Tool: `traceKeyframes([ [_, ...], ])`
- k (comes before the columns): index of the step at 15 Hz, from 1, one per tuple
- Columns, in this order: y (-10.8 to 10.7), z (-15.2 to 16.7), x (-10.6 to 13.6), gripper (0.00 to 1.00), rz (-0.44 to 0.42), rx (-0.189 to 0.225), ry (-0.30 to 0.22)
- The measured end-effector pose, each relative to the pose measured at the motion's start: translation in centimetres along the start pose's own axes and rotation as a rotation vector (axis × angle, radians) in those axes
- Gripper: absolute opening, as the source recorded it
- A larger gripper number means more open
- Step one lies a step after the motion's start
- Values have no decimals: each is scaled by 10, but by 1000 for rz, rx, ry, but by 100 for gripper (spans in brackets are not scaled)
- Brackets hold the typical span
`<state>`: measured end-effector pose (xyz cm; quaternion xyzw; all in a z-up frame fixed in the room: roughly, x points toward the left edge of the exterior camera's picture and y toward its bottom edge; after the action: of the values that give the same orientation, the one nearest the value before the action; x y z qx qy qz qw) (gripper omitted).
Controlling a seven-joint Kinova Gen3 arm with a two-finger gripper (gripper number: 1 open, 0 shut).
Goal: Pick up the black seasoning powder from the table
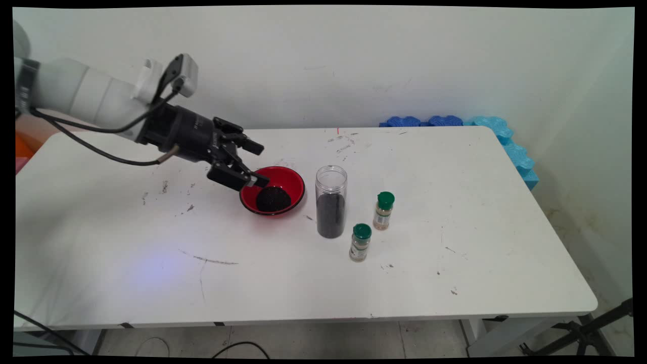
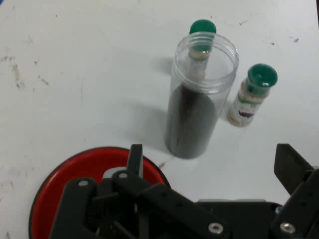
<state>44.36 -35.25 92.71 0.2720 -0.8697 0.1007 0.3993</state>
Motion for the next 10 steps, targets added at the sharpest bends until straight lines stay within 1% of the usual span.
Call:
traceKeyframes([
  [4,-4,29,-3,100,6,-10,21],
  [8,-5,57,-3,100,-2,-16,28],
  [10,-4,73,-3,100,1,-27,27],
])
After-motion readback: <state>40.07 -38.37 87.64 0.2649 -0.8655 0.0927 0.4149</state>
